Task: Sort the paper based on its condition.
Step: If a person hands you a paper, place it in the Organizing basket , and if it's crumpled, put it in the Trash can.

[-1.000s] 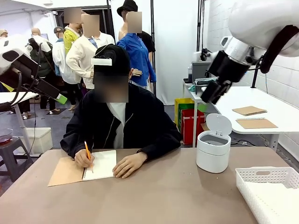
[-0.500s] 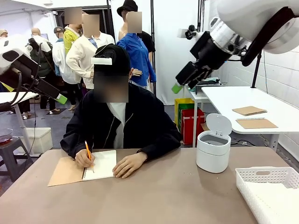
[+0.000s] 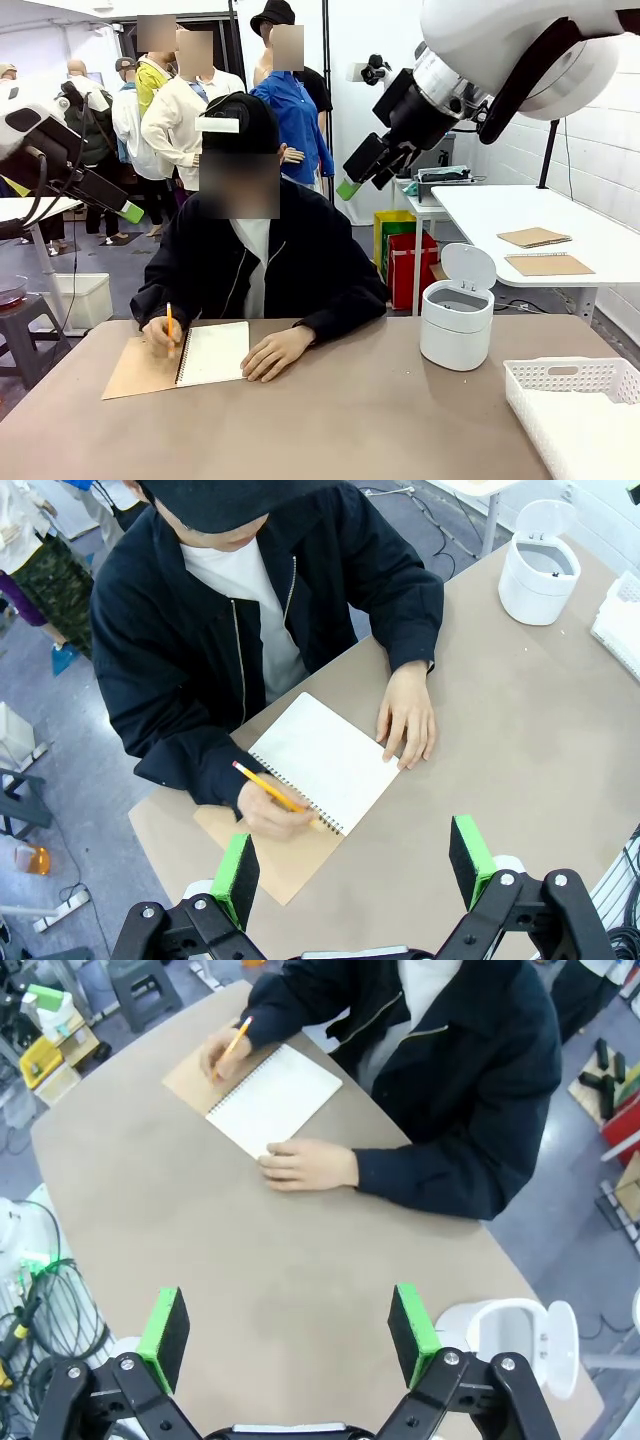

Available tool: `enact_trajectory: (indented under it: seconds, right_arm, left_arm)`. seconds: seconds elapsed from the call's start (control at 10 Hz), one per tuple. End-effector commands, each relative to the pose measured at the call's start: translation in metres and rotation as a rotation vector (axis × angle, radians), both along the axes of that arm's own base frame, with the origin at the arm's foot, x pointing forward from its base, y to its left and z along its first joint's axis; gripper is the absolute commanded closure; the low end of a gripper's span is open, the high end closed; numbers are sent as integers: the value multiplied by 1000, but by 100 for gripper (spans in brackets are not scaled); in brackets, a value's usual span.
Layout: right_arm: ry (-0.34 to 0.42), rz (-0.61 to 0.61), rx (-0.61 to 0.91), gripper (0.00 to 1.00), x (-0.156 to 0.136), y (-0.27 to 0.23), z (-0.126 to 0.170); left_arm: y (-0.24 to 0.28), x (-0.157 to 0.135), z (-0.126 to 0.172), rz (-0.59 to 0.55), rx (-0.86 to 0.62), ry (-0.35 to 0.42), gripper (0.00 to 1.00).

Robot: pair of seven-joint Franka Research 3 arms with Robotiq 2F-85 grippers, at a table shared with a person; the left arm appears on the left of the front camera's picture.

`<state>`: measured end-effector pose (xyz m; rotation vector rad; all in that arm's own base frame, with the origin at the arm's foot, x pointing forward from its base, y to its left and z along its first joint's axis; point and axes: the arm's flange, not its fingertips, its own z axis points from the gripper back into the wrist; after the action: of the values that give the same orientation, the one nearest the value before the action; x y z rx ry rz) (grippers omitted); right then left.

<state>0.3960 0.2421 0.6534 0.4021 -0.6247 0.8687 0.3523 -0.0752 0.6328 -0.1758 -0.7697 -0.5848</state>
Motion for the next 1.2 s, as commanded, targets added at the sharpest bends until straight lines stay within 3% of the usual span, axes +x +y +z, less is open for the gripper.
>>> enact_trajectory:
  seconds: [0.0,1.1]
  right_arm:
    - [-5,4,1,0,-4,2,3]
    - [-5,4,1,0,-4,2,3]
  left_arm:
    - [1,0,1,3,-2,-7,0]
    - [1,0,1,3,-2,-7,0]
